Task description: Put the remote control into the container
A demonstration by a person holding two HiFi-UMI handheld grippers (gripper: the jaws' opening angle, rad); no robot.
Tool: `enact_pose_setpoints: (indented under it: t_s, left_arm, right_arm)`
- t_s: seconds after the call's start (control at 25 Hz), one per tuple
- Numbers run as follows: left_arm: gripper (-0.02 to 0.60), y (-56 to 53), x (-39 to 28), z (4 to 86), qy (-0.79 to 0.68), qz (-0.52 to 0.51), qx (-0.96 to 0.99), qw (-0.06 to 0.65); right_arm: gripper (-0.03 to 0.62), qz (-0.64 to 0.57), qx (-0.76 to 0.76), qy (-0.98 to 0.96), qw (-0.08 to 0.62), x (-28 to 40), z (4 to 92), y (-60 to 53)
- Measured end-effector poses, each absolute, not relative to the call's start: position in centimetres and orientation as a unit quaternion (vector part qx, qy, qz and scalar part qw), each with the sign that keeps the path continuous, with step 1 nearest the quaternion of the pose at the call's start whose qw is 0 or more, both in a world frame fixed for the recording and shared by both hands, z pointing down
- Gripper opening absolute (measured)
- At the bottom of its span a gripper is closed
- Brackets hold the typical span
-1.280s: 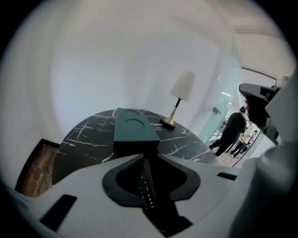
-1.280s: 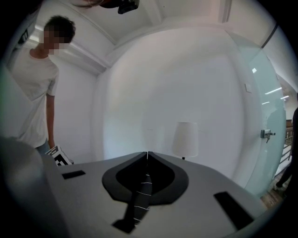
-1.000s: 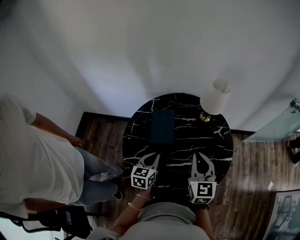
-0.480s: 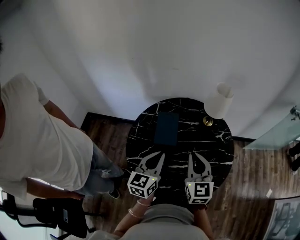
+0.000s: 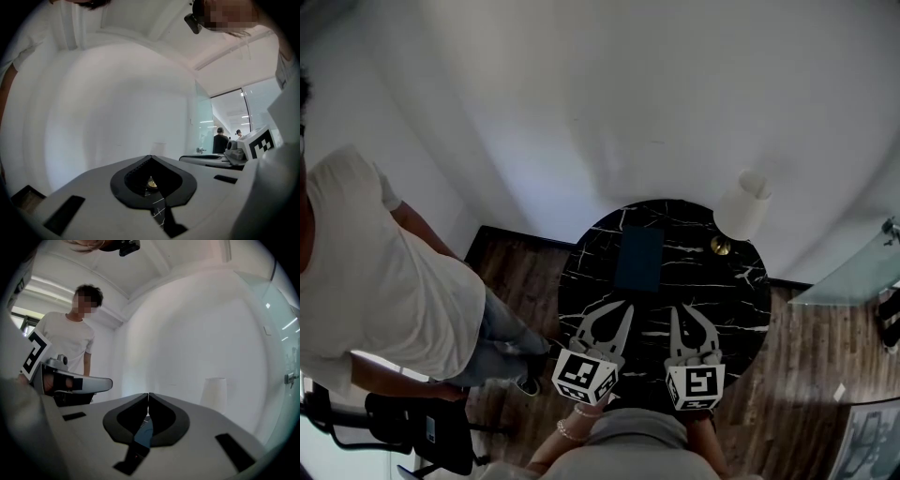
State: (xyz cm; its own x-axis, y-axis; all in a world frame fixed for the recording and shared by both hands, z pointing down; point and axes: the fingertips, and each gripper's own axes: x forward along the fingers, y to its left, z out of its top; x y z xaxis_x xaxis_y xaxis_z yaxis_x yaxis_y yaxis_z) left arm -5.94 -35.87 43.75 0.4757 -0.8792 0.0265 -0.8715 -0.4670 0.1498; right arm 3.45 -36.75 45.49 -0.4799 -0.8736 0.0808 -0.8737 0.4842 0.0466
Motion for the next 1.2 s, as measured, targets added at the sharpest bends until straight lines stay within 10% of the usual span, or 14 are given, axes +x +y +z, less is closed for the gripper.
enact_pose_setpoints:
  t_s: [1.2]
  left_arm:
    - [0.006, -36.0, -5.8, 43.6, -0.494, -0.025, 0.866, 0.073]
  right_arm:
    - [0.012, -0.001, 0.511, -0.857, 0.061, 2.2, 45.4, -36.7]
